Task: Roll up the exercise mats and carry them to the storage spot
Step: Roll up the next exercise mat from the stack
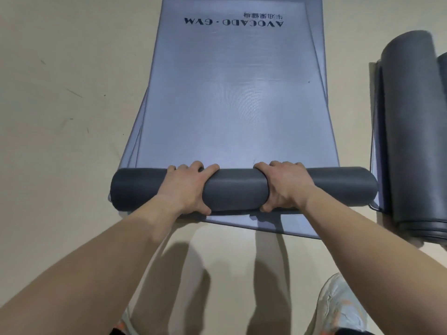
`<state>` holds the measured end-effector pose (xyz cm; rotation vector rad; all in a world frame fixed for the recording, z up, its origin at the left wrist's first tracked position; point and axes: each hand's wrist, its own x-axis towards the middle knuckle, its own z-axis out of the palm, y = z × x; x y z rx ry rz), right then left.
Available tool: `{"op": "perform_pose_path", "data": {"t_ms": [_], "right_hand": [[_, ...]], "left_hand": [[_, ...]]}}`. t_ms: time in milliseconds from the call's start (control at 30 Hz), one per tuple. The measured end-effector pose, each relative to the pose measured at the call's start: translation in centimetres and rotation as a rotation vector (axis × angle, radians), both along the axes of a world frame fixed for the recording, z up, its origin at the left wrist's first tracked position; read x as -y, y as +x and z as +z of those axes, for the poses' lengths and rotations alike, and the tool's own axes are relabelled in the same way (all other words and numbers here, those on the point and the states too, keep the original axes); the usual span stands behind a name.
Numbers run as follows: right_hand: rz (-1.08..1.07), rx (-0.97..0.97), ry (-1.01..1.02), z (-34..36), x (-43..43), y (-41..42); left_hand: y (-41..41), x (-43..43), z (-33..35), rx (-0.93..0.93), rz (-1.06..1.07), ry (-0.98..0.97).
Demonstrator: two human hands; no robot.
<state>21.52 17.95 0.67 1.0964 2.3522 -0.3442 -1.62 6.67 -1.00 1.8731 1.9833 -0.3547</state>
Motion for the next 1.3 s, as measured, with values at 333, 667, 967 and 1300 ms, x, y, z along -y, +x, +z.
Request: {"op": "perform_pose_path", "data": {"t_ms": [333, 667, 967, 1300], "right_hand": [[0.033, -0.086, 0.233, -2.2, 9.7, 4.3], [-0.027, -0.160, 0.322, -4.2, 7.3, 3.2], [-0.003, -0.151, 0.209, -3.8, 1.9, 1.7], [-0.084, -0.077, -0.053, -0.5, 6.5, 2.5]], "left_hand": [[0.8, 2.9, 1.1, 0.183, 0.050, -0.255], [1.5, 2.8, -1.3, 0.000, 0.017, -0.012], [2.9, 2.5, -2.0, -0.126, 0.048, 0.181], [1.6, 3.1, 1.2, 0.032, -0.068, -0.138]]}}
